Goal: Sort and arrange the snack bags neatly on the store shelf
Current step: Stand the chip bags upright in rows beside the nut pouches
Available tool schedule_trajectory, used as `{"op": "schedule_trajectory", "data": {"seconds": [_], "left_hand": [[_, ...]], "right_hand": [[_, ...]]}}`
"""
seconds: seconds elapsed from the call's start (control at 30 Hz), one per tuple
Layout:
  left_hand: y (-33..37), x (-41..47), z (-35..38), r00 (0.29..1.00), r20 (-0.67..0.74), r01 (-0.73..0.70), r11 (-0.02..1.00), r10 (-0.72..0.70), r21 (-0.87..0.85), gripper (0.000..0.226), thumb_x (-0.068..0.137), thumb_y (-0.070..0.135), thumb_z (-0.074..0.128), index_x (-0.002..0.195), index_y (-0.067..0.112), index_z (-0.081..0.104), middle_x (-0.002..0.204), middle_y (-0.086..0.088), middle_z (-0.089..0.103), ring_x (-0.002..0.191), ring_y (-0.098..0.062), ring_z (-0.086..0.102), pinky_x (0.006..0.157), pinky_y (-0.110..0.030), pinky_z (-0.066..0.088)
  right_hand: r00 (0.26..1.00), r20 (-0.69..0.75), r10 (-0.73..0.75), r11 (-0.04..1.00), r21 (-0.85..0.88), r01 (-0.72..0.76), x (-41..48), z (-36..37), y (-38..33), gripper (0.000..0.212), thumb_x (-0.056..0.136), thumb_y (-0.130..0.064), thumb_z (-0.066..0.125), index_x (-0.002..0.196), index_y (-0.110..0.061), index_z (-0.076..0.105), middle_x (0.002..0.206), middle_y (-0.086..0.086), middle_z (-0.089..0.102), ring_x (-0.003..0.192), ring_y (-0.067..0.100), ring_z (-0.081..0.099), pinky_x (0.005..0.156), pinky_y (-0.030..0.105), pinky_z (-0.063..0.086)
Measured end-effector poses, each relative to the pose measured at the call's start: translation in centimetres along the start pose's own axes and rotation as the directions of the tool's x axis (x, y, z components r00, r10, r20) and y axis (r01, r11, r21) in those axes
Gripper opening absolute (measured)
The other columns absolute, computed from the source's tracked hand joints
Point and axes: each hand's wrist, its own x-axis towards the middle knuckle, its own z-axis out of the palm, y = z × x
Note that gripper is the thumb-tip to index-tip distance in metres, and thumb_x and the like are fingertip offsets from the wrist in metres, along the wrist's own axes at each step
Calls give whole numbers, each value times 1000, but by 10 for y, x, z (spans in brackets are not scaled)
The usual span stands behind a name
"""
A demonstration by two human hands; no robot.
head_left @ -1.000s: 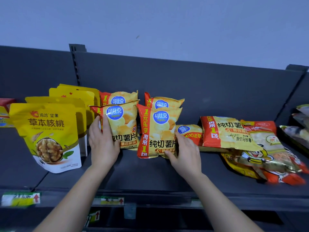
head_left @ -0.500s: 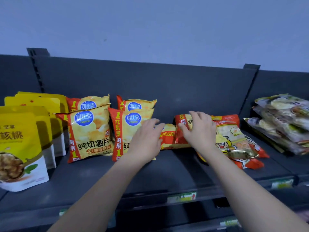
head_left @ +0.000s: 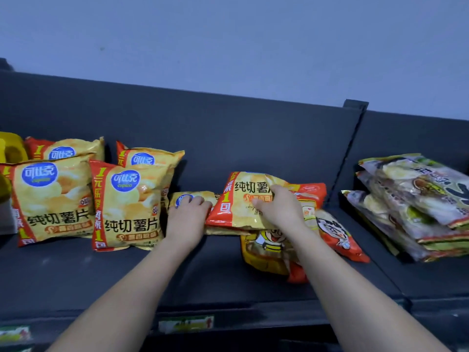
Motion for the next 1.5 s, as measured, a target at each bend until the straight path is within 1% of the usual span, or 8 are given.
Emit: {"op": "schedule_trajectory", "data": {"seconds": [0.17, 0.4, 0.63, 0.83, 1.1, 1.2, 1.37, 1.5], "left_hand": [[6, 8, -9, 984, -175, 6, 999, -15, -50, 20, 77, 4, 66, 95, 15, 66, 97, 1, 61, 99, -21, 50, 59, -31, 40], [21, 27, -14, 790, -613, -40, 999, 27, -8, 16, 64, 7, 77, 73, 17, 68, 81, -4, 50, 84, -22, 39, 75, -36, 24], [31, 53, -34, 622, -728, -343, 936, 288, 78, 5, 75, 8, 65, 76, 11, 69, 78, -6, 59, 75, -25, 52, 75, -37, 37], [44, 28, -7, 782, -623, -336, 865, 34, -374, 21, 88, 10, 53, 103, 3, 67, 106, -9, 56, 102, -16, 46, 89, -26, 40], [57, 10, 0, 720, -237, 87, 424, -653, -902, 108, 66, 24, 87, 149, 14, 20, 142, -10, 18, 117, -7, 25, 102, -24, 31], [53, 9, 4, 694, -79, 153, 253, -716, -955, 112, 68, 20, 86, 152, 17, 11, 148, -9, 16, 119, -8, 33, 97, -26, 36], [30, 12, 17, 700, 211, 270, -20, -682, -963, 77, 62, 46, 82, 129, 31, 46, 117, 3, 61, 105, -21, 62, 95, -48, 50], [37, 6, 14, 751, 240, 279, -33, -615, -960, 88, 79, 22, 78, 149, 31, 24, 115, 6, 52, 104, -19, 53, 99, -44, 46]], "right_hand": [[978, -172, -122, 976, 160, 150, 13, -26, 13, 30, 88, -32, 68, 116, -22, 63, 114, -1, 67, 108, 26, 59, 79, 33, 44], [906, -409, -108, 980, 107, 165, 26, -54, 39, 16, 93, -27, 61, 107, -21, 61, 96, 1, 69, 100, 28, 57, 93, 38, 33], [936, -345, -70, 987, 110, 114, 35, -44, 43, 18, 92, -28, 60, 108, -20, 61, 95, 1, 69, 98, 29, 58, 94, 46, 44], [969, -231, -89, 987, 108, 117, 40, -32, 38, 26, 90, -29, 60, 114, -19, 59, 102, 0, 69, 92, 27, 62, 78, 40, 52], [990, -77, -122, 980, 146, 132, 34, -26, 27, 16, 81, -37, 60, 77, -27, 48, 84, -7, 63, 80, 20, 60, 54, 28, 35], [992, -55, -114, 982, 143, 121, 30, -19, 23, 27, 84, -42, 58, 71, -21, 48, 75, -7, 61, 73, 18, 58, 56, 30, 38], [996, -45, -80, 989, 122, 84, 28, -14, 14, 59, 80, -75, 50, 71, -16, 45, 73, -3, 56, 74, 19, 57, 57, 32, 37], [998, 26, -61, 992, 108, 58, 28, -13, 12, 73, 79, -68, 61, 122, -12, 47, 113, 5, 61, 105, 26, 59, 70, 33, 42]]}}
